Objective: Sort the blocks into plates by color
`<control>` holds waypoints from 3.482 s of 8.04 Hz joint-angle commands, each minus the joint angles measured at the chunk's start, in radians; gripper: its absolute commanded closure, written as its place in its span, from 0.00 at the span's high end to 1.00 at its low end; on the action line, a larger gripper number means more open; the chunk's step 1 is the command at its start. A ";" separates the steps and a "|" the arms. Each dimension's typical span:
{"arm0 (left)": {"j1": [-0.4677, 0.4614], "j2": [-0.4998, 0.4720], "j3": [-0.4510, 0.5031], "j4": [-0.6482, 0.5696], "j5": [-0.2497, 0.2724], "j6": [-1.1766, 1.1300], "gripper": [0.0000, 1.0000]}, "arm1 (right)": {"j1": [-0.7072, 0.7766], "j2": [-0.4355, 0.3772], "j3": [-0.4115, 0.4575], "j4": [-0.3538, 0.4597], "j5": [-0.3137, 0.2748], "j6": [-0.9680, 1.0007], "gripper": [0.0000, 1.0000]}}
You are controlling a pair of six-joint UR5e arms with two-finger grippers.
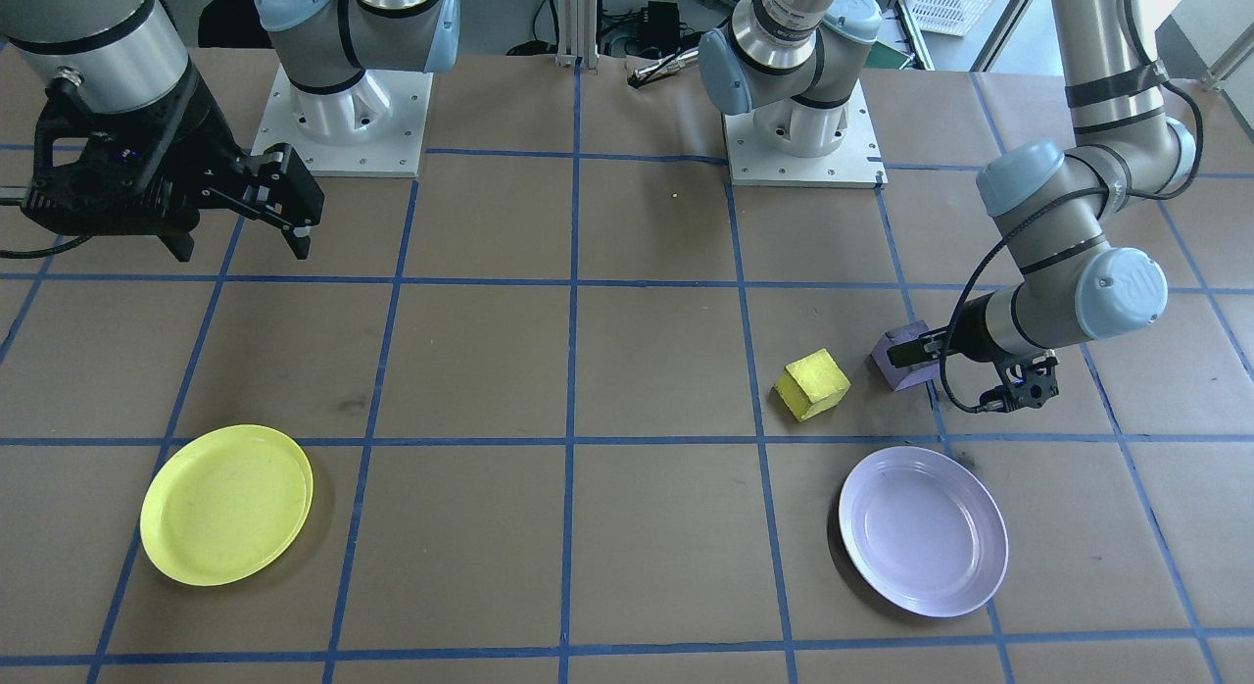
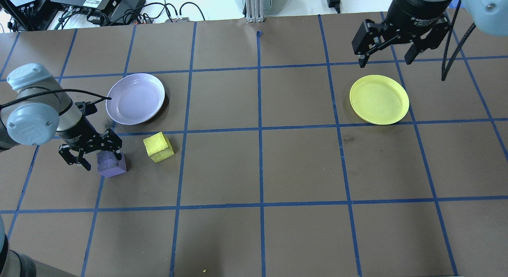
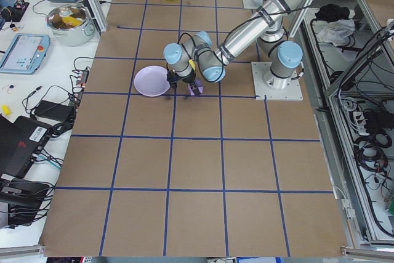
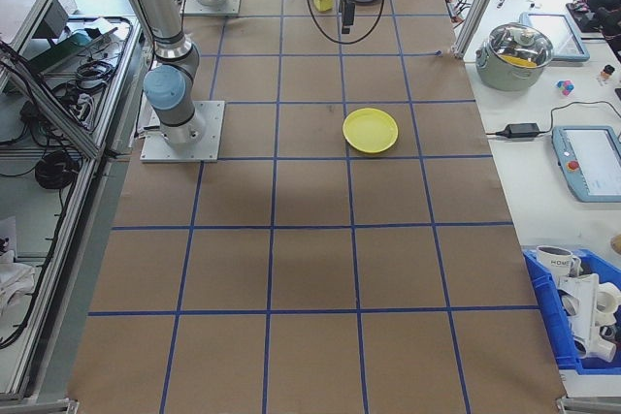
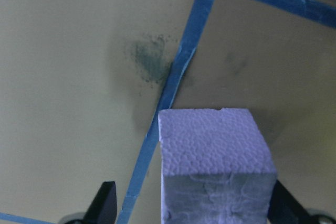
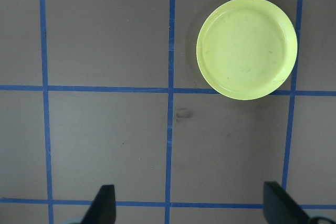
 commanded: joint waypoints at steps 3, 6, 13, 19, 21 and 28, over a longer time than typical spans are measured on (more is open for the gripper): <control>-0.004 0.005 0.001 -0.005 -0.006 0.038 0.00 | 0.000 0.002 0.002 0.003 -0.007 -0.019 1.00; -0.011 0.031 0.010 -0.002 -0.011 0.062 0.00 | 0.000 0.002 0.007 0.003 -0.006 -0.014 1.00; -0.099 -0.088 0.465 -0.279 -0.103 0.186 0.00 | 0.000 0.002 0.023 -0.002 -0.003 -0.013 1.00; -0.143 -0.276 0.576 -0.169 -0.086 0.246 0.00 | 0.000 0.003 0.025 -0.003 0.000 -0.016 1.00; -0.143 -0.283 0.574 -0.169 -0.079 0.241 0.00 | 0.000 0.003 0.025 -0.003 -0.001 -0.017 1.00; -0.155 -0.319 0.573 -0.169 -0.013 0.109 0.57 | 0.000 0.011 0.025 -0.005 0.000 -0.014 1.00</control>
